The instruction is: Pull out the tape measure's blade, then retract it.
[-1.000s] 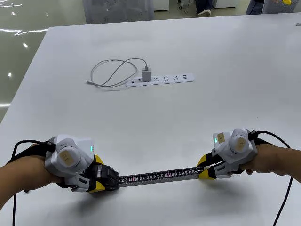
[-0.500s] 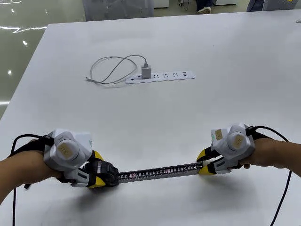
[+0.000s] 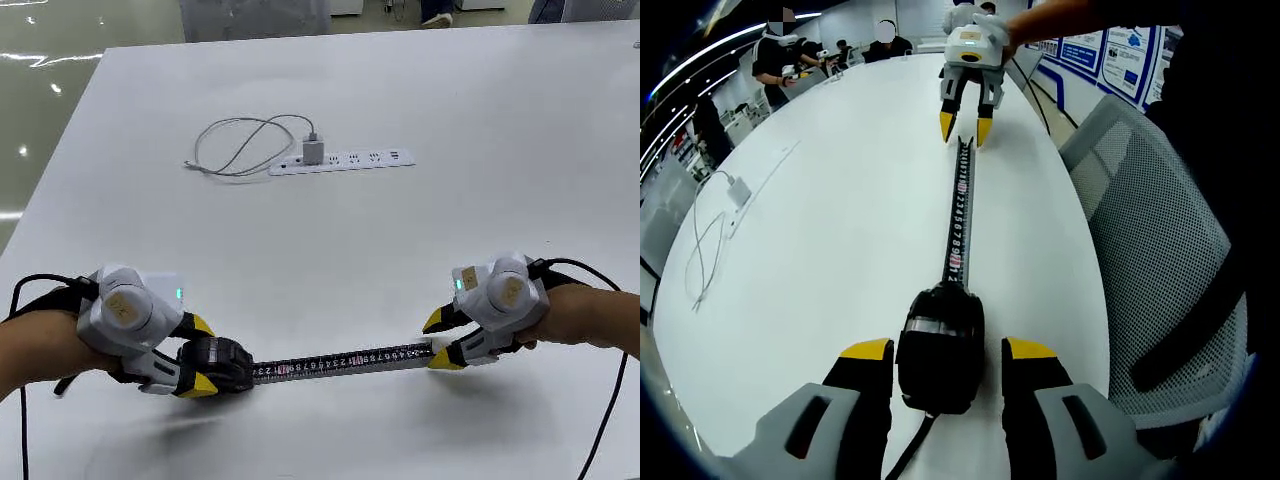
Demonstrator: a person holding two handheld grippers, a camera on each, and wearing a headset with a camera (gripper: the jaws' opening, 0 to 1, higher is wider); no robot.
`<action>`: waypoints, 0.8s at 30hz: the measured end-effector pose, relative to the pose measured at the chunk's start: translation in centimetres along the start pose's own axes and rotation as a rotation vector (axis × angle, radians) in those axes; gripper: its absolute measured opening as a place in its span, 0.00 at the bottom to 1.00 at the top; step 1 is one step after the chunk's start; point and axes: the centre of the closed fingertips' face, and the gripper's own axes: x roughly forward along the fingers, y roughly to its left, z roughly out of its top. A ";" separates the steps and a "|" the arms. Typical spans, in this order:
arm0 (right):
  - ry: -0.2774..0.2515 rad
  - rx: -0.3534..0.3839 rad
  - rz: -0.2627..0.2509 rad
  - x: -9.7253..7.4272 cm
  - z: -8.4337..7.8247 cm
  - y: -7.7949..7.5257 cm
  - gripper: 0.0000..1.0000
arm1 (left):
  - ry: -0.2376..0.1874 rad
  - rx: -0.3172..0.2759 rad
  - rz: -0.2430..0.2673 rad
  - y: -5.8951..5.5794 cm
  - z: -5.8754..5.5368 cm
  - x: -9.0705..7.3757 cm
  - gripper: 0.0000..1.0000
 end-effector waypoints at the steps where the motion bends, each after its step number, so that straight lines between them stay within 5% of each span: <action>1: -0.001 0.007 0.000 -0.1 0.1 0.0 0.25 | 0.005 -0.006 0.017 0.2 -0.1 -0.1 0.41; 18: -0.021 0.033 0.009 -0.9 0.6 0.7 0.38 | -0.019 -0.086 0.007 -0.1 0.0 -1.4 0.66; 24: -0.033 0.064 -0.014 -1.5 0.6 0.4 0.41 | -0.057 -0.121 0.011 0.1 0.6 -1.8 0.75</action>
